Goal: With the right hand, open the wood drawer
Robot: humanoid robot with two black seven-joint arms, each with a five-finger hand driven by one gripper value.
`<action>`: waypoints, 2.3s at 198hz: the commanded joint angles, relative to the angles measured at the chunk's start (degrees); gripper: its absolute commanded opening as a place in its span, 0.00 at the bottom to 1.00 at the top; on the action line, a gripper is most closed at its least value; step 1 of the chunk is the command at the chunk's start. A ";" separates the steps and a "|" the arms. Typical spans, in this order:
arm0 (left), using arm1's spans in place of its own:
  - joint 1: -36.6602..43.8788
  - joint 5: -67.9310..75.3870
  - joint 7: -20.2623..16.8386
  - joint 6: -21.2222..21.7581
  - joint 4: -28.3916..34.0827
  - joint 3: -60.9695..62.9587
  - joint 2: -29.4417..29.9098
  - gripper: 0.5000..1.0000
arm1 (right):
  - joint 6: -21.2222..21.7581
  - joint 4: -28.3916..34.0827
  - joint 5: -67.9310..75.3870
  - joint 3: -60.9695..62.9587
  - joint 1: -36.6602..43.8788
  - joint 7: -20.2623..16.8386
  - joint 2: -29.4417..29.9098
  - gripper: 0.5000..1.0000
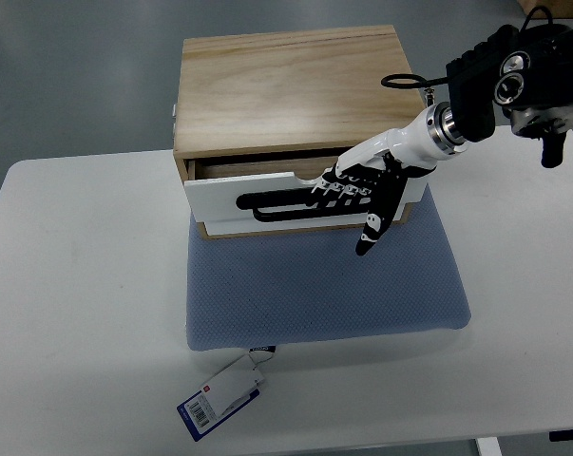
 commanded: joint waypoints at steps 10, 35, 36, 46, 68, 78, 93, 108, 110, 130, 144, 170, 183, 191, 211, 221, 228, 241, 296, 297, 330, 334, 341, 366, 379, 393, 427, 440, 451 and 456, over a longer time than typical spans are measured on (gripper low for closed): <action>-0.01 0.00 0.03 -0.01 0.00 0.00 0.00 1.00 | 1.29 0.91 -0.73 -0.03 0.16 0.08 -1.31 0.86; -0.01 0.00 0.03 -0.01 0.00 0.00 0.00 1.00 | 2.43 2.22 -0.99 -0.03 0.60 0.08 -2.37 0.86; 0.08 0.00 0.03 -0.01 0.00 0.00 0.00 1.00 | 2.52 2.40 -0.99 -0.03 0.68 0.08 -2.46 0.86; -0.01 0.00 0.03 0.08 0.00 0.00 0.00 1.00 | 2.87 3.02 -0.99 -0.03 0.95 0.08 -2.90 0.86; -0.01 0.00 0.03 -0.01 0.00 0.00 0.00 1.00 | 3.22 4.25 -2.04 -0.03 0.95 0.17 -4.30 0.86; -0.01 0.00 -0.06 -0.01 0.00 0.00 0.00 1.00 | 3.31 4.42 -2.40 -0.03 1.04 0.17 -4.48 0.86; -0.01 0.00 0.03 -0.01 0.00 0.00 0.00 1.00 | 3.92 5.39 -2.84 -0.03 1.12 0.17 -5.71 0.86; 0.08 0.00 0.03 -0.01 0.00 0.00 0.00 1.00 | 4.36 6.27 -2.92 -0.03 2.00 0.17 -6.68 0.86; -0.01 0.00 -0.06 -0.01 0.00 0.00 0.00 1.00 | 4.45 6.35 -3.01 -0.03 2.00 0.17 -6.85 0.86; -0.01 0.00 0.03 -0.01 0.00 0.00 0.00 1.00 | 5.16 7.15 -3.19 -0.03 2.27 0.17 -7.99 0.86; -0.01 0.00 -0.06 -0.01 0.00 0.00 0.00 1.00 | 5.24 7.50 -3.63 0.06 2.53 0.26 -8.52 0.86; -0.01 0.00 -0.06 -0.01 0.00 0.00 0.00 1.00 | 5.86 8.38 -3.72 0.06 3.14 0.26 -9.84 0.86; -0.01 0.00 0.03 -0.01 0.00 0.00 0.00 1.00 | 5.95 8.38 -3.72 0.06 3.14 0.26 -10.02 0.86; -0.01 0.00 0.03 -0.01 0.00 0.00 0.00 1.00 | 6.30 8.64 -3.72 0.06 4.20 0.26 -10.63 0.86; 0.08 0.00 -0.06 -0.01 0.00 0.00 0.00 1.00 | 6.65 8.73 -3.72 0.15 5.17 0.35 -10.90 0.86; -0.01 0.00 0.03 -0.01 0.00 0.00 0.00 1.00 | 6.82 8.73 -3.72 0.23 5.78 0.35 -10.98 0.86; -0.01 0.00 0.03 -0.01 0.00 0.00 0.00 1.00 | 6.91 8.73 -3.72 0.23 6.13 0.35 -11.07 0.86; -0.01 0.00 -0.06 -0.01 0.00 0.00 0.00 1.00 | 7.00 8.82 -3.72 0.32 6.57 0.43 -11.25 0.86; -0.01 0.00 -0.06 -0.01 0.00 0.00 0.00 1.00 | 10.34 8.73 -0.03 4.10 11.32 1.40 -16.69 0.86; -0.01 0.00 -0.06 -0.01 0.00 0.00 0.00 1.00 | 10.34 8.73 -0.02 4.10 11.32 1.40 -16.70 0.86; -0.01 0.00 0.03 -0.01 0.00 0.00 0.00 1.00 | 10.45 7.59 4.02 8.23 11.14 1.31 -22.32 0.86; 0.08 0.00 -0.06 -0.01 0.00 0.00 0.00 1.00 | 10.45 7.41 4.37 8.67 10.79 1.31 -23.11 0.86; 0.08 0.00 -0.06 -0.01 0.00 0.00 0.00 1.00 | 10.45 7.41 4.37 8.67 10.79 1.31 -23.11 0.86; -0.01 0.00 0.03 -0.01 0.00 0.00 0.00 1.00 | 9.99 3.19 8.06 13.15 6.31 1.49 -29.70 0.86; -0.01 0.00 0.03 -0.01 0.00 0.00 0.00 1.00 | 8.76 2.05 8.85 15.26 4.64 1.49 -31.46 0.86; -0.01 0.00 0.03 -0.01 0.00 0.00 0.00 1.00 | 5.95 0.47 9.29 21.94 -1.51 1.40 -35.68 0.86; -0.01 0.00 0.03 0.08 0.00 0.00 0.00 1.00 | -0.21 -0.41 9.29 34.51 -13.11 1.40 -38.41 0.85; -0.01 0.00 -0.06 -0.01 0.00 0.00 0.00 1.00 | -6.35 -2.08 9.29 45.05 -23.91 1.40 -38.67 0.85; -0.01 0.00 0.03 -0.01 0.00 0.00 0.00 1.00 | -9.08 -3.31 9.03 50.93 -29.54 1.40 -38.32 0.85; -0.01 0.00 -0.06 0.08 0.00 0.00 0.00 1.00 | -10.05 -3.84 8.94 53.48 -31.91 1.40 -37.97 0.85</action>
